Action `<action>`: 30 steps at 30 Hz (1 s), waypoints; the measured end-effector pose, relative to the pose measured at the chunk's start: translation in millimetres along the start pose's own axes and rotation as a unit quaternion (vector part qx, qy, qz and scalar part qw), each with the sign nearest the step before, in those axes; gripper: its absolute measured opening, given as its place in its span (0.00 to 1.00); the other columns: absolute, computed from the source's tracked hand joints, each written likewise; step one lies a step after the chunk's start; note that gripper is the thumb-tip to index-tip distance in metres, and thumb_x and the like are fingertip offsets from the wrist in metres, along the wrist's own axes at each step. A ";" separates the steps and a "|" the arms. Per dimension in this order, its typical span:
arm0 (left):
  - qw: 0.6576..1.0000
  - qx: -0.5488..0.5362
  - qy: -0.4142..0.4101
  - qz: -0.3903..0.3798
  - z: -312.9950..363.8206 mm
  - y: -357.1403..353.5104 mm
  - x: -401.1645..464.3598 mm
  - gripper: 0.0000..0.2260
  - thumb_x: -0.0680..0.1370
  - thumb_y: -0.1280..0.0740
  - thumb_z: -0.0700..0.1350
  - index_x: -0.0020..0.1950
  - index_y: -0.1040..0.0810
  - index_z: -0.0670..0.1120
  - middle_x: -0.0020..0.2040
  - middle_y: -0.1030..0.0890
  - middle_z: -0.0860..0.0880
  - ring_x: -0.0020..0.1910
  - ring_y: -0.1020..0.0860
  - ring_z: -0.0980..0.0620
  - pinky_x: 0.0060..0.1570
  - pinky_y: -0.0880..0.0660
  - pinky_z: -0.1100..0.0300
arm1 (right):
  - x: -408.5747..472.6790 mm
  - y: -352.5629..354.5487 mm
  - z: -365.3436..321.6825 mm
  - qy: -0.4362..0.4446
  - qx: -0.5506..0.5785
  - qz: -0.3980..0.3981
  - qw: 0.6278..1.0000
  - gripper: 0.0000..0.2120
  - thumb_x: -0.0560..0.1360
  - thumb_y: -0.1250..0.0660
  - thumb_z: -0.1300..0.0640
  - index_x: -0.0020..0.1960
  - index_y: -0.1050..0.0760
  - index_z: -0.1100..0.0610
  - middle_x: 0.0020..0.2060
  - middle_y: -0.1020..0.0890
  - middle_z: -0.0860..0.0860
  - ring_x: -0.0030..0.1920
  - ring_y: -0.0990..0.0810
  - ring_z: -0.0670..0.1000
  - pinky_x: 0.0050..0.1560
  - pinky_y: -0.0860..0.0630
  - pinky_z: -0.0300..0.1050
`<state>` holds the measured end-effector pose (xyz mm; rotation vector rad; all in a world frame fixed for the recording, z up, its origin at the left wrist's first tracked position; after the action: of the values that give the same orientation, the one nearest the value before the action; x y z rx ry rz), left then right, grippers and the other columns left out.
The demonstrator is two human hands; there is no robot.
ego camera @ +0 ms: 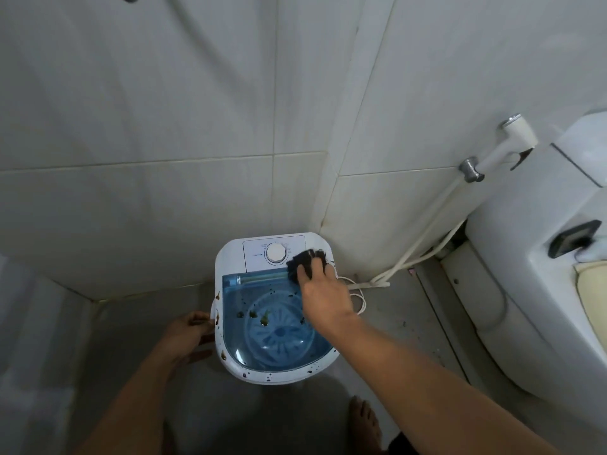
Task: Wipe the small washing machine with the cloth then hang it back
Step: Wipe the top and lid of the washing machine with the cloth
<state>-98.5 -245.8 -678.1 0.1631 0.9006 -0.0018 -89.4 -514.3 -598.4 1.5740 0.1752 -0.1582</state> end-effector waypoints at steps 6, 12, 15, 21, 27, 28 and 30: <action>1.000 0.003 0.006 0.000 -3.6 0.7 8.0 0.08 0.79 0.32 0.36 0.59 0.23 0.40 0.54 0.17 0.41 0.49 0.19 0.45 0.44 0.22 0.52 | 51.7 23.2 21.2 -0.037 0.035 0.015 0.999 0.29 0.75 0.34 0.63 0.75 0.32 0.55 0.67 0.34 0.60 0.64 0.30 0.62 0.58 0.22 0.58; 1.000 0.010 0.010 -0.004 -3.8 0.5 10.0 0.07 0.79 0.32 0.36 0.57 0.23 0.41 0.55 0.17 0.40 0.50 0.18 0.44 0.52 0.21 0.46 | 91.1 22.6 59.9 -0.098 0.157 0.001 0.983 0.29 0.78 0.39 0.63 0.76 0.31 0.46 0.67 0.30 0.55 0.69 0.32 0.60 0.68 0.29 0.58; 1.000 0.008 0.013 -0.004 -3.5 -0.2 7.9 0.11 0.79 0.32 0.36 0.62 0.24 0.40 0.57 0.17 0.39 0.53 0.19 0.43 0.58 0.22 0.43 | 78.5 2.0 79.8 -0.089 0.209 0.032 0.973 0.26 0.80 0.38 0.61 0.76 0.30 0.46 0.67 0.28 0.54 0.67 0.29 0.60 0.68 0.27 0.58; 1.000 0.009 0.003 -0.007 -3.7 1.6 6.6 0.11 0.80 0.32 0.38 0.62 0.23 0.40 0.56 0.16 0.41 0.53 0.19 0.44 0.59 0.22 0.43 | -6.8 -51.8 115.3 -0.082 0.289 0.117 0.947 0.22 0.79 0.35 0.62 0.72 0.24 0.49 0.61 0.23 0.53 0.60 0.23 0.58 0.65 0.24 0.57; 1.000 0.009 0.001 -0.020 -3.3 2.1 7.6 0.11 0.80 0.32 0.39 0.62 0.23 0.40 0.55 0.17 0.41 0.51 0.19 0.46 0.56 0.21 0.45 | -52.6 -56.6 110.6 -0.040 0.250 0.148 0.956 0.24 0.78 0.34 0.63 0.73 0.25 0.52 0.62 0.23 0.52 0.60 0.23 0.57 0.61 0.22 0.54; 1.000 0.013 -0.001 -0.020 -3.5 2.4 7.7 0.11 0.80 0.32 0.39 0.61 0.23 0.40 0.56 0.16 0.42 0.51 0.19 0.47 0.53 0.21 0.47 | -40.3 -51.1 111.1 -0.045 0.242 0.134 0.960 0.23 0.79 0.34 0.62 0.73 0.25 0.51 0.61 0.22 0.53 0.60 0.23 0.58 0.62 0.23 0.54; 1.000 0.015 -0.001 -0.018 -3.4 2.4 7.2 0.10 0.80 0.32 0.39 0.61 0.23 0.41 0.56 0.16 0.41 0.51 0.18 0.46 0.49 0.20 0.49 | -9.0 -37.3 108.4 -0.055 0.238 0.108 0.964 0.22 0.80 0.36 0.60 0.73 0.26 0.50 0.62 0.23 0.56 0.61 0.23 0.60 0.63 0.24 0.56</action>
<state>-96.6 -242.5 -685.4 0.1740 0.9015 -0.0484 -105.0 -622.5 -634.1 2.0436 -0.1340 -0.1221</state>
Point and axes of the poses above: each hand's wrist, its own x-axis towards the middle knuckle, its own y-axis out of the back of the hand, z = x × y, the point moved 6 cm from there along x, towards the middle knuckle
